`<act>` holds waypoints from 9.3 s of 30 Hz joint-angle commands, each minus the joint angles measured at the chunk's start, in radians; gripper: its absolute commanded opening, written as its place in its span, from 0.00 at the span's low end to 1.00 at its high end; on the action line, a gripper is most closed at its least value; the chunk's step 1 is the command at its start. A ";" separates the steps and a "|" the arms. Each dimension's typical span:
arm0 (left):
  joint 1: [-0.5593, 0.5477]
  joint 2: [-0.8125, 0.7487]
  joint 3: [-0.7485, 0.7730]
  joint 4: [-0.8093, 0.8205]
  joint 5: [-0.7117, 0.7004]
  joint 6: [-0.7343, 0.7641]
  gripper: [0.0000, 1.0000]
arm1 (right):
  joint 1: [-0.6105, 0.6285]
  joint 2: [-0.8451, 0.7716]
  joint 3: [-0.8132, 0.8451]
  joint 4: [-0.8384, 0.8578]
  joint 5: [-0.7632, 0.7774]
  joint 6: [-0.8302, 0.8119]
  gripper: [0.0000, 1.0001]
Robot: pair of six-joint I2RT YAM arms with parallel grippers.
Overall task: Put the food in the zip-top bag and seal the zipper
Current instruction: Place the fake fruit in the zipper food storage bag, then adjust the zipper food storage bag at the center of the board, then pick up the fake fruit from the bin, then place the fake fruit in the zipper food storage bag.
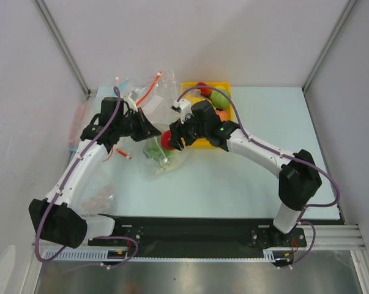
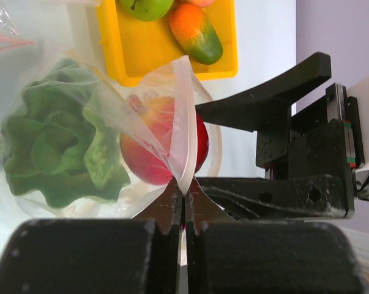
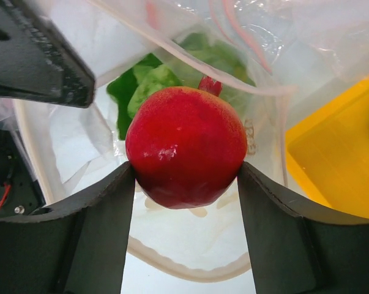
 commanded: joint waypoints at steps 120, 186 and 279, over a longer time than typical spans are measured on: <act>-0.122 -0.048 0.129 -0.625 -0.282 0.195 0.00 | -0.024 0.039 0.279 -0.268 0.076 0.125 0.58; -0.120 -0.031 0.145 -0.625 -0.270 0.221 0.00 | 0.003 0.022 0.251 -0.379 0.725 0.251 0.00; -0.129 -0.160 -0.007 -0.433 -0.168 0.141 0.00 | 0.121 -0.152 0.021 -0.110 0.082 0.253 0.99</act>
